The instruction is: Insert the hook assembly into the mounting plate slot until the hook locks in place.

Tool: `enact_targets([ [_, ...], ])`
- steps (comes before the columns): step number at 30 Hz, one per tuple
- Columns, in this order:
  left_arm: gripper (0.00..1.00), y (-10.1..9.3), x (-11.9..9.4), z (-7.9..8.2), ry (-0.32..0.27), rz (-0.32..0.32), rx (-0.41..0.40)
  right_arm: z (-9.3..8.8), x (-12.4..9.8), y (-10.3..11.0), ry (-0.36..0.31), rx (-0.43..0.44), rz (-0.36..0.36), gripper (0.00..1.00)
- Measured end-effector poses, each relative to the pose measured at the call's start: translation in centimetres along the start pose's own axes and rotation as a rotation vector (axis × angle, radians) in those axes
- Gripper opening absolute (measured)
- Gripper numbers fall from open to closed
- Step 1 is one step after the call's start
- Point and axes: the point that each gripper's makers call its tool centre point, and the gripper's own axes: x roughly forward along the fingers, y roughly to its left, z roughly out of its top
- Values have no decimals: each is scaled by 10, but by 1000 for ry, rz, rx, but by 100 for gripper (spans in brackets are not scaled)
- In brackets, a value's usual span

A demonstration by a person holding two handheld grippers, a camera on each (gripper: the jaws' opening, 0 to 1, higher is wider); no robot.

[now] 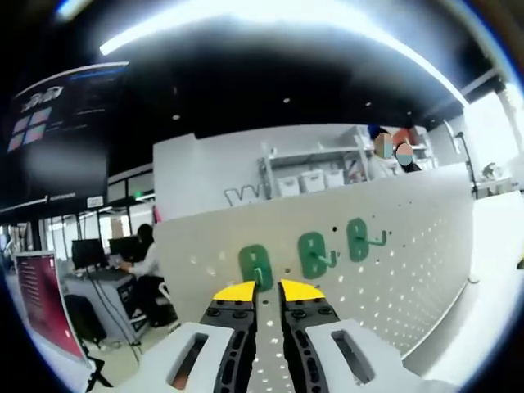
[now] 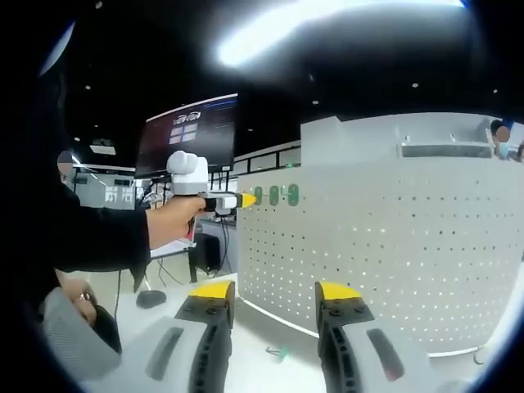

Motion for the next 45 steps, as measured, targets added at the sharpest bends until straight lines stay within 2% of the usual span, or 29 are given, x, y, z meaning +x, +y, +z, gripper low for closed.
enact_targets([
  [9, 12, -19, -27, -3, 9, -28, 5, 5, -1, 3, -14, -5, 7, 37],
  [24, 12, -28, -65, -2, 19, -33, 10, 7, 0, 14, -21, -2, 45, 36],
  [35, 12, -48, -88, -8, 27, -65, 5, 4, 0, 20, -14, 0, 65, 36],
  [40, 12, -56, -100, -14, 36, -84, 11, -1, 1, 21, 1, 5, 73, 36],
  [45, 12, -61, -108, -28, 60, -92, 1, -7, 4, 27, 16, 7, 93, 36],
])
